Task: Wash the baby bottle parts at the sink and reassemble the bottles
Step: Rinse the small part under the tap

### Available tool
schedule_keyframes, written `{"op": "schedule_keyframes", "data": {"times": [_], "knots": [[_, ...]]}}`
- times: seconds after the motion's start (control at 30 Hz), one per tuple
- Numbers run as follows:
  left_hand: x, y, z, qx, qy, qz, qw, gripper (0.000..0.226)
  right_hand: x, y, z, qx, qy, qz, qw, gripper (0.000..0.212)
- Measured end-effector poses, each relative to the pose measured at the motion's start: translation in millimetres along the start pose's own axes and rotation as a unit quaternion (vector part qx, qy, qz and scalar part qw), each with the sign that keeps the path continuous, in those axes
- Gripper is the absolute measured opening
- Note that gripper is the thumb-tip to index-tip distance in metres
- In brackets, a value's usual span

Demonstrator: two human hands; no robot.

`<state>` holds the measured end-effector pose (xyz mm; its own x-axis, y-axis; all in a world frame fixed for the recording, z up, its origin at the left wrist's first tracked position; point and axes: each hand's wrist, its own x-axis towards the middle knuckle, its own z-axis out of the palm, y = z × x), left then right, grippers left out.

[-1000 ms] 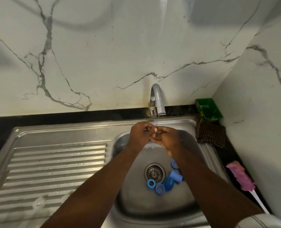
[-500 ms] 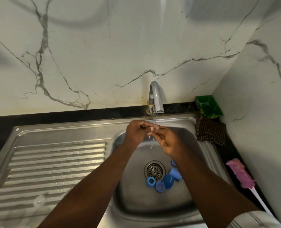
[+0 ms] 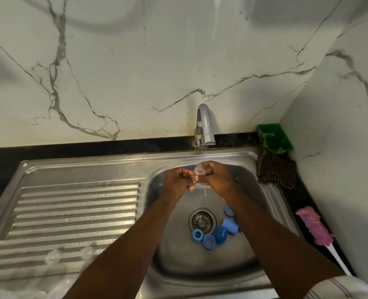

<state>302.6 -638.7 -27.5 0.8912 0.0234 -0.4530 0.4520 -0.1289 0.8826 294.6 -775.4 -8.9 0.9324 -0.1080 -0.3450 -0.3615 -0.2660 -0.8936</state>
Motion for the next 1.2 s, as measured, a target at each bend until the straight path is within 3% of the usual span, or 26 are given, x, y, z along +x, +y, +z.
{"op": "schedule_keyframes", "data": {"times": [0.2,0.3,0.43,0.67,0.83,0.97,1.1,1.2], "knots": [[0.5,9.8,2.0,-0.031,0.022,-0.043,0.998,0.016,-1.3,-3.9,-0.5,-0.112,0.059,-0.098,0.987,0.023],[-3.1,16.2,2.4,-0.037,0.012,-0.026,0.999,0.014,0.1,-8.3,-2.8,-0.218,0.112,-0.129,0.961,0.011],[-5.7,23.2,3.8,-0.073,-0.013,-0.016,0.997,0.009,2.9,-11.1,-1.6,-0.264,0.132,-0.142,0.945,0.005],[-4.1,23.4,1.1,-0.079,-0.021,0.017,0.996,0.014,0.7,-8.8,-1.9,-0.230,0.082,-0.137,0.960,0.018],[-3.5,22.3,-1.2,-0.120,-0.001,-0.024,0.993,0.016,-5.6,-15.9,0.6,-0.184,0.154,-0.153,0.959,0.028],[-3.7,17.2,-5.0,-0.117,-0.002,-0.046,0.992,0.019,-6.7,-4.6,9.5,-0.200,0.099,-0.110,0.968,0.019],[-1.6,16.0,-5.5,-0.102,-0.011,-0.048,0.994,0.021,-5.4,-2.9,10.0,-0.134,0.156,-0.147,0.968,0.025],[-1.1,15.2,-5.1,-0.101,-0.022,-0.064,0.993,0.023,-0.4,-2.7,12.0,-0.154,0.099,-0.114,0.976,0.019]]}}
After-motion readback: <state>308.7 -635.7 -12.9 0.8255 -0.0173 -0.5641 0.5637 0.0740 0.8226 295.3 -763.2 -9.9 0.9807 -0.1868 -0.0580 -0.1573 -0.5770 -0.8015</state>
